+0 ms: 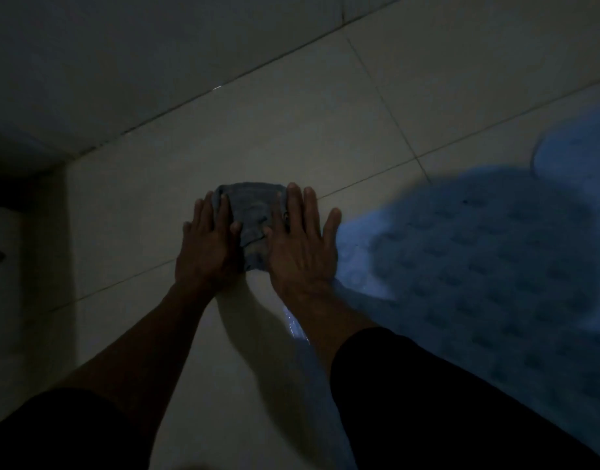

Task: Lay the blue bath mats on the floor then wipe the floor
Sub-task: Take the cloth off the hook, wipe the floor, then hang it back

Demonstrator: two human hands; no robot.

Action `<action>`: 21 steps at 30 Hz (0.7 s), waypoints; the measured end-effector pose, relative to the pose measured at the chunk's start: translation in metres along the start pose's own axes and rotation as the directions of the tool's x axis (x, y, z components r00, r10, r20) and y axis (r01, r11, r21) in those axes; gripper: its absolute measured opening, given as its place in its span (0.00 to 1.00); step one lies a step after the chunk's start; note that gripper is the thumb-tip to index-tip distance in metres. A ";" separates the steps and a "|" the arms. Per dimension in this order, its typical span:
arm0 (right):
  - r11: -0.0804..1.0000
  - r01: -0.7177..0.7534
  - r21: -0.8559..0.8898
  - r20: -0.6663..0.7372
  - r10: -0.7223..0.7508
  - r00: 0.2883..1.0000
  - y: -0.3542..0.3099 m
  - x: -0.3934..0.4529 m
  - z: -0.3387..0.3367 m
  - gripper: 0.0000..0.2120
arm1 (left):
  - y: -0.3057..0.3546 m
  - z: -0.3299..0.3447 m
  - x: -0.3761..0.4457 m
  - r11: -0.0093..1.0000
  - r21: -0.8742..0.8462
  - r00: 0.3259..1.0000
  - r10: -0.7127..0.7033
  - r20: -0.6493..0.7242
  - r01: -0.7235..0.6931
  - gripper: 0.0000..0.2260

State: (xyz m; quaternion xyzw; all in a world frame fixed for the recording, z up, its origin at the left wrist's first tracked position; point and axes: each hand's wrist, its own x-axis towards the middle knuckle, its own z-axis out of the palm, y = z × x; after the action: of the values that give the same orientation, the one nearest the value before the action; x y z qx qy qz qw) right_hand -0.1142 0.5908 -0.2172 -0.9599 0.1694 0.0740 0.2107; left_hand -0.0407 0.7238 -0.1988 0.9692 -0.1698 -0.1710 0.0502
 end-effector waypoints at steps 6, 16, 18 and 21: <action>0.994 -0.105 -0.010 -0.040 0.105 0.994 0.020 0.018 -0.017 0.28 | 0.022 -0.009 0.047 0.984 0.034 0.985 0.175 -0.009 -0.174 0.30; 0.942 -0.335 0.012 -0.189 0.331 0.924 0.066 0.041 -0.037 0.30 | 0.089 -0.015 0.104 0.893 0.067 0.894 0.447 -0.014 -0.445 0.26; 0.924 -0.383 -0.001 -0.239 0.372 0.897 0.076 0.045 -0.041 0.29 | 0.102 -0.017 0.115 0.864 0.085 0.866 0.499 -0.007 -0.497 0.26; 0.889 -0.458 -0.022 -0.315 0.429 0.847 0.091 0.052 -0.043 0.28 | 0.122 -0.017 0.130 0.824 0.103 0.829 0.560 0.001 -0.557 0.26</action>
State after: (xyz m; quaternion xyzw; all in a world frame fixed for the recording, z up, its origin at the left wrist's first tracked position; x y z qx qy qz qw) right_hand -0.0954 0.4800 -0.2242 -0.9036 0.4129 -0.0187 0.1128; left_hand 0.0419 0.5651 -0.2048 0.8808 -0.4533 -0.1262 0.0525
